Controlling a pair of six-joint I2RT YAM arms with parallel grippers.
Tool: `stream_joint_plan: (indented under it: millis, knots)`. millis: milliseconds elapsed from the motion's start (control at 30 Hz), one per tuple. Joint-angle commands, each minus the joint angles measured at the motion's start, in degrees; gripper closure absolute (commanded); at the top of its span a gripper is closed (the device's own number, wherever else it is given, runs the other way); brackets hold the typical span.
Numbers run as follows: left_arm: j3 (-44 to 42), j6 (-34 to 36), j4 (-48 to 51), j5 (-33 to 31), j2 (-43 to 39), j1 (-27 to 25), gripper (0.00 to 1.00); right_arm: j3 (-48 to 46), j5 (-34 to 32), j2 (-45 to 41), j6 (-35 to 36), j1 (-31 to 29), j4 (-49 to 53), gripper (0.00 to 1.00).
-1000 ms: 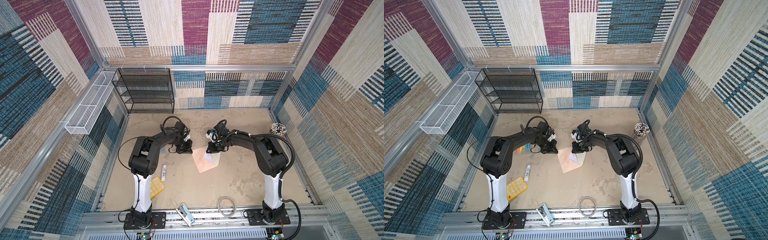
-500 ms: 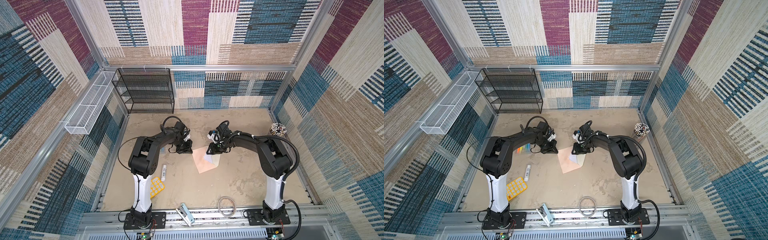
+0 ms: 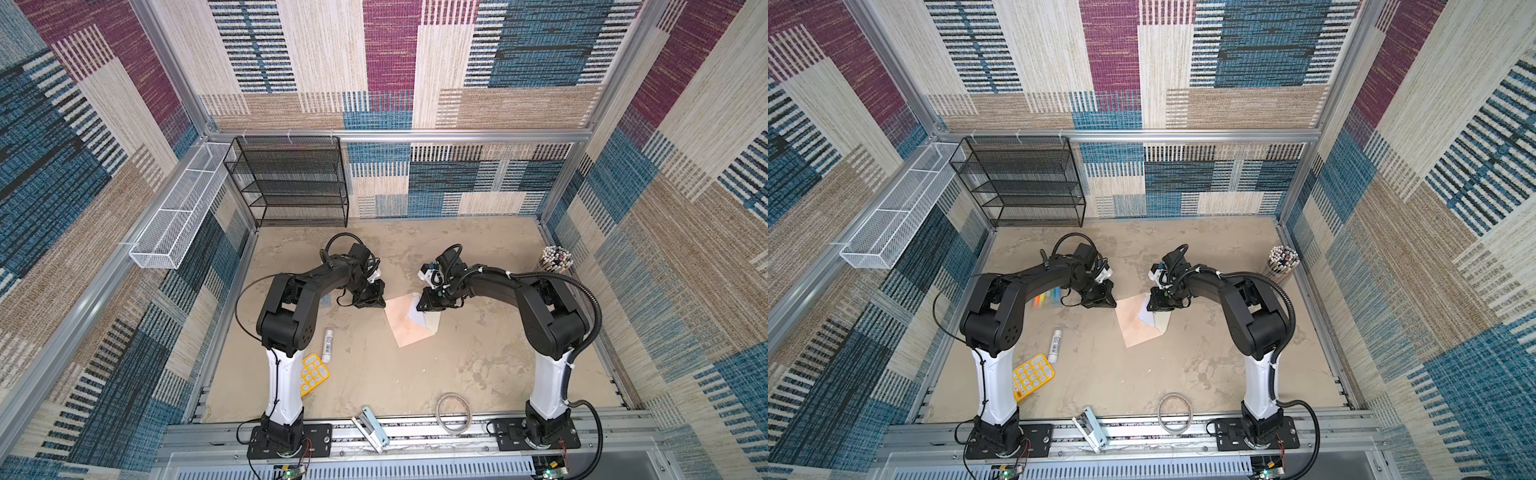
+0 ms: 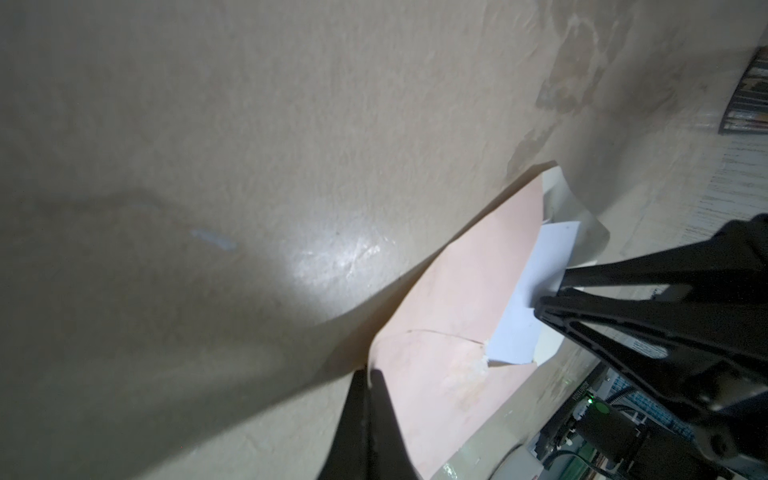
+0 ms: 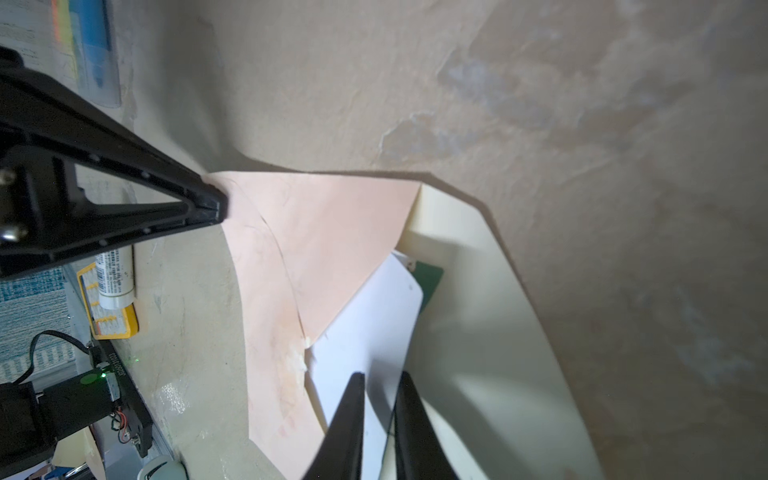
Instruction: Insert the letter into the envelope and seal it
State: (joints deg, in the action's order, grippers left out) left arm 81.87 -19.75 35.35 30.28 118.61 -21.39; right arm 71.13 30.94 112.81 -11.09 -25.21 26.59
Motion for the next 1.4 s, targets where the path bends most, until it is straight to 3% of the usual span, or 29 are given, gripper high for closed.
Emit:
stream_joint_plan:
  millis: [0,667,867,967,1033,1167,1367]
  knots:
    - [0.16,1.20,-0.30,0.49,0.18,-0.01,1.00,0.79,1.15,0.82,-0.42,-0.14,-1.62,0.86]
    - [1.32,1.38,0.06,0.40,0.29,-0.05,1.00,3.22,3.32,3.34,0.90,-1.15,-1.41,0.93]
    - [1.54,1.64,0.42,0.14,0.22,-0.06,1.00,2.99,1.05,1.64,0.74,-0.86,-0.11,0.84]
    - [1.54,1.82,0.44,0.07,0.14,-0.01,1.00,2.20,0.21,0.89,0.56,-0.75,0.42,0.71]
    - [1.43,1.82,0.46,0.11,0.15,-0.01,1.00,1.50,-0.29,0.40,0.34,-0.63,0.39,0.70]
    - [1.19,1.82,0.32,0.20,0.05,0.02,1.00,0.42,-0.73,-0.40,-0.42,-0.28,0.22,0.71]
    - [1.10,1.69,0.09,0.30,0.15,-0.02,1.00,-0.35,0.72,0.03,-0.95,-0.18,-0.83,0.86]
